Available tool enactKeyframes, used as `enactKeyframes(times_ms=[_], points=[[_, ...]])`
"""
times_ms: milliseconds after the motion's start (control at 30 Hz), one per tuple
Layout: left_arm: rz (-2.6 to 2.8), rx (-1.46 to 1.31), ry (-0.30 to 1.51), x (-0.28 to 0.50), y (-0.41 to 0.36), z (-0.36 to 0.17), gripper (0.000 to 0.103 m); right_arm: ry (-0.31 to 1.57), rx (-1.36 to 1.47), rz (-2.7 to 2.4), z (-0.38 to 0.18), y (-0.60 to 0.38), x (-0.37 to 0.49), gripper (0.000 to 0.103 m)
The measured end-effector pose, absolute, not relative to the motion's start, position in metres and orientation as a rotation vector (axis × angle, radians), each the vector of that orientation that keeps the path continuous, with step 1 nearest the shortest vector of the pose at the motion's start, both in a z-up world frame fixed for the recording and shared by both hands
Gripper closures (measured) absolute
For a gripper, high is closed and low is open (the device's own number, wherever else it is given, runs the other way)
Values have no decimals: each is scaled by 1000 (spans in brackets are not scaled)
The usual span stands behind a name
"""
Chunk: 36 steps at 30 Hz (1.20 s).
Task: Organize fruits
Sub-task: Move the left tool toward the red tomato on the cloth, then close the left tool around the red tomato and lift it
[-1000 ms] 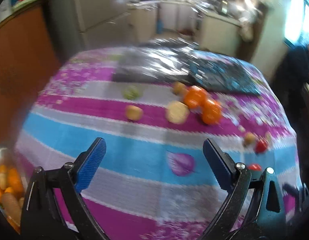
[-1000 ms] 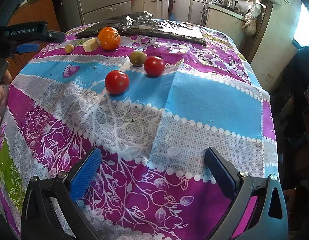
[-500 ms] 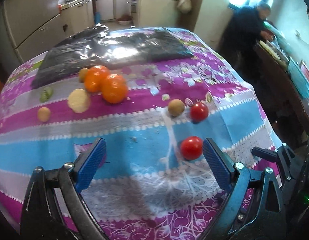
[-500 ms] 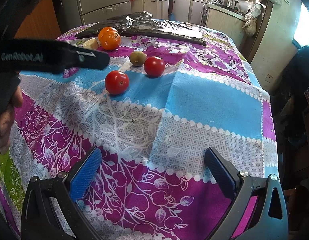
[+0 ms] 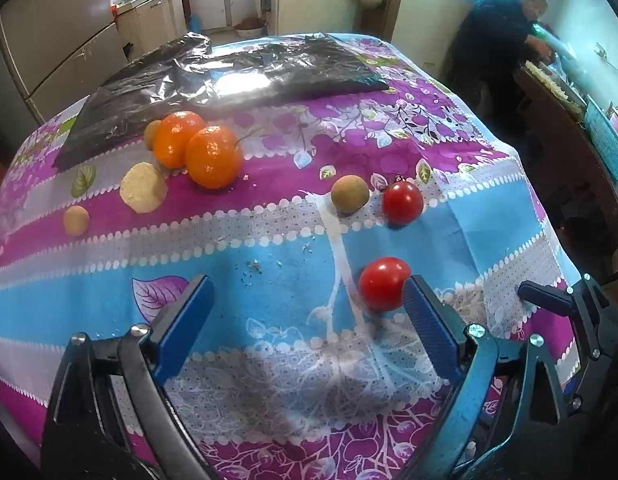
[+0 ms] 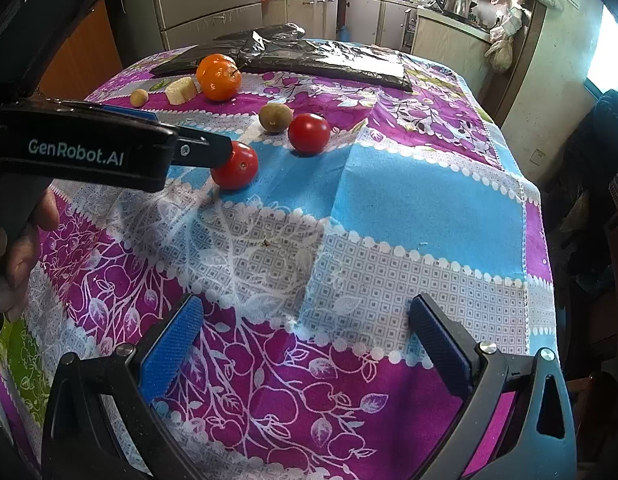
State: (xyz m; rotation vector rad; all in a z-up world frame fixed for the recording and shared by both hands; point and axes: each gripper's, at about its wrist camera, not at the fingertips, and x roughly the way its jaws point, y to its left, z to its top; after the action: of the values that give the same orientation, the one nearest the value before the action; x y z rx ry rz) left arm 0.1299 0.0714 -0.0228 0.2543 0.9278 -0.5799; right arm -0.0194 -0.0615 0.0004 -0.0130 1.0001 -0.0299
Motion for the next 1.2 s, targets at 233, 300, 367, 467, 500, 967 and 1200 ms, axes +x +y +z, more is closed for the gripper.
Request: enactKeyframes(times_ms=[233,300,367,467,500,967,1200], points=[[-578,252,928,131,71,-22,8,1000,-13,-30,0,-62,-19,0],[-574,249,928,132,72,-22,8,1000,-13,-30,0,-62,-20,0],[-573,247,928,133,73,-22,8,999,-13,-30,0,-61,-20,0],[-576,242,928,134,74,-22,8,1000,-13,-30,0,-62,-19,0],[-578,242,929,134,74,-23,8,1000,-13,-30,0,-62,-20,0],[-648,240,926,131,67,-25,13,999,-14,-31,0,-61,-20,0],[-731,240,918,124,55,-22,17,999,-14,-31,0,-61,-20,0]])
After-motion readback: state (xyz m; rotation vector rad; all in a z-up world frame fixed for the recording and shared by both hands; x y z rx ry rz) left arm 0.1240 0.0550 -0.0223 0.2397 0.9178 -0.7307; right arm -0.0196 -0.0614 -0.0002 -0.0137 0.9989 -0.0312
